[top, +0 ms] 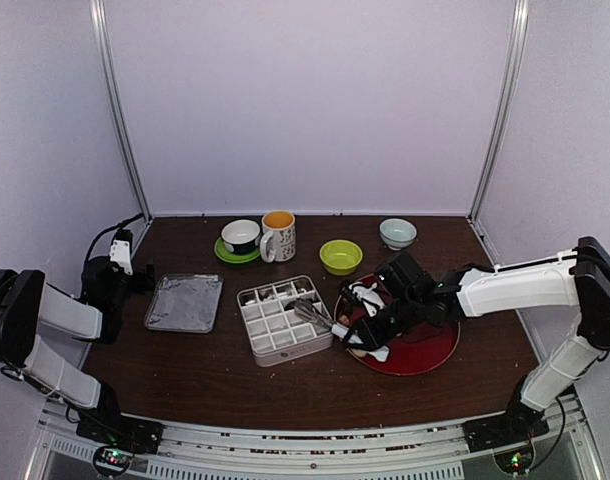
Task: Pack the chocolate
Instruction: Place the fake chocolate in the empty pocket of the box, then pick up the fake chocolate from the plate.
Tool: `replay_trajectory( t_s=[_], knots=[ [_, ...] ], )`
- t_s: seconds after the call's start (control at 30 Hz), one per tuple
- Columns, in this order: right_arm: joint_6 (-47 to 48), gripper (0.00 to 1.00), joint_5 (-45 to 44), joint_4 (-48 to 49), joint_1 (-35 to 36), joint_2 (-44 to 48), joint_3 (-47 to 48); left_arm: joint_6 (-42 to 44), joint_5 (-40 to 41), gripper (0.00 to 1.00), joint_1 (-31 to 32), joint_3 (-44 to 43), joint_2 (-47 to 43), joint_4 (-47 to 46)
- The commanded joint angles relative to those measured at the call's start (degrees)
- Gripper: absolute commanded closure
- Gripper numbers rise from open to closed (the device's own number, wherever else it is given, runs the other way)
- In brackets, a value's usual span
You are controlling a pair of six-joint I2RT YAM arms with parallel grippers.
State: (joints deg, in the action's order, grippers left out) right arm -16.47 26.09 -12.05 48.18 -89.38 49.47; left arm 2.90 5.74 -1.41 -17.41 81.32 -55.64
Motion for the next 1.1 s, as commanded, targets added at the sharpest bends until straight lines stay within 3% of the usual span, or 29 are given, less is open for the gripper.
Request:
replay_trajectory(
  t_s=[0.0, 0.2, 0.3, 0.53, 1.07],
  knots=[
    [-0.06, 0.97, -2.25, -3.43, -0.18, 3.92, 1.42, -0.46, -0.46, 0.02, -0.44, -1.62, 0.33, -2.24],
    [2.56, 0.95, -11.58, -11.14, -1.41, 12.13, 4.12, -0.52, -0.46, 0.02, -0.49, -1.62, 0.33, -2.26],
    [4.27, 0.85, -21.65, -15.97, -1.80, 15.26, 3.41, -0.45, -0.46, 0.02, -0.47, -1.60, 0.33, -2.22],
    [8.45, 0.79, -34.56, -25.76, -2.44, 15.53, 2.39, -0.45, -0.46, 0.02, -0.45, -1.58, 0.33, -2.20],
    [8.93, 0.62, -27.99, -23.77, -5.19, 7.96, 0.76, -0.49, -0.47, 0.02, -0.48, -1.60, 0.32, -2.26]
  ],
)
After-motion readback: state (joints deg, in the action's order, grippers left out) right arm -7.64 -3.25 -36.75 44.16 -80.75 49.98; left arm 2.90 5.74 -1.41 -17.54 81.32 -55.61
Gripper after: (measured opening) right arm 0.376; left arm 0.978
